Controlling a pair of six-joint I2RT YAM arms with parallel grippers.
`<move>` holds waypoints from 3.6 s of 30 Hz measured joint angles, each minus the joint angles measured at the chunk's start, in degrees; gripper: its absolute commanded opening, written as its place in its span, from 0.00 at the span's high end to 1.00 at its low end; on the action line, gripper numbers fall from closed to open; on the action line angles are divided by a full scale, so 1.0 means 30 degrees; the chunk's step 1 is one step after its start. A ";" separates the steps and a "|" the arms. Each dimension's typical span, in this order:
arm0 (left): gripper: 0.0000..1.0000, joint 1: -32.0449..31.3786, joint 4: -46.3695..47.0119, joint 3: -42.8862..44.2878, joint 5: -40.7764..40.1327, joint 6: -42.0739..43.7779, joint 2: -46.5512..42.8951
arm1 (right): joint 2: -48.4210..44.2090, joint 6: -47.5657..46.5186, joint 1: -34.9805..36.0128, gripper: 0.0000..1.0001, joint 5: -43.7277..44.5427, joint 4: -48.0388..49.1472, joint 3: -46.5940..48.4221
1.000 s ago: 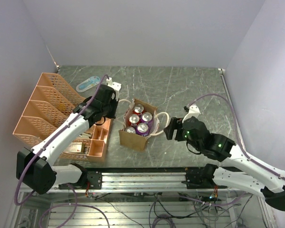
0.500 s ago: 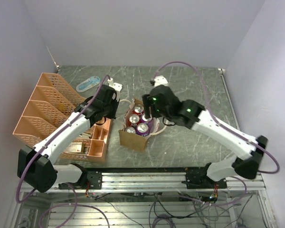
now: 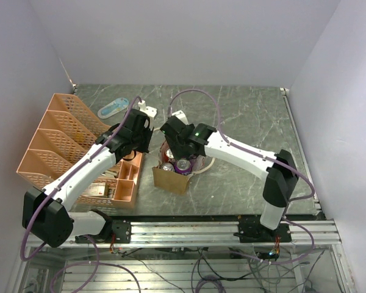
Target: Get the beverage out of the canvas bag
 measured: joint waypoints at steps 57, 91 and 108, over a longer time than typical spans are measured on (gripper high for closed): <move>0.93 0.0000 -0.0015 0.0000 0.0000 0.0015 0.0109 | 0.3694 0.0364 -0.2302 0.38 -0.2062 0.1268 0.0022; 0.93 0.0000 -0.0022 0.0000 -0.0007 0.0015 0.0401 | -0.0554 0.0087 -0.3082 0.83 -0.4029 -0.0189 0.0641; 0.93 0.0000 -0.0022 0.0000 0.0000 0.0022 0.0481 | -0.4845 0.1209 -0.8998 0.86 -1.3661 0.3461 -0.1086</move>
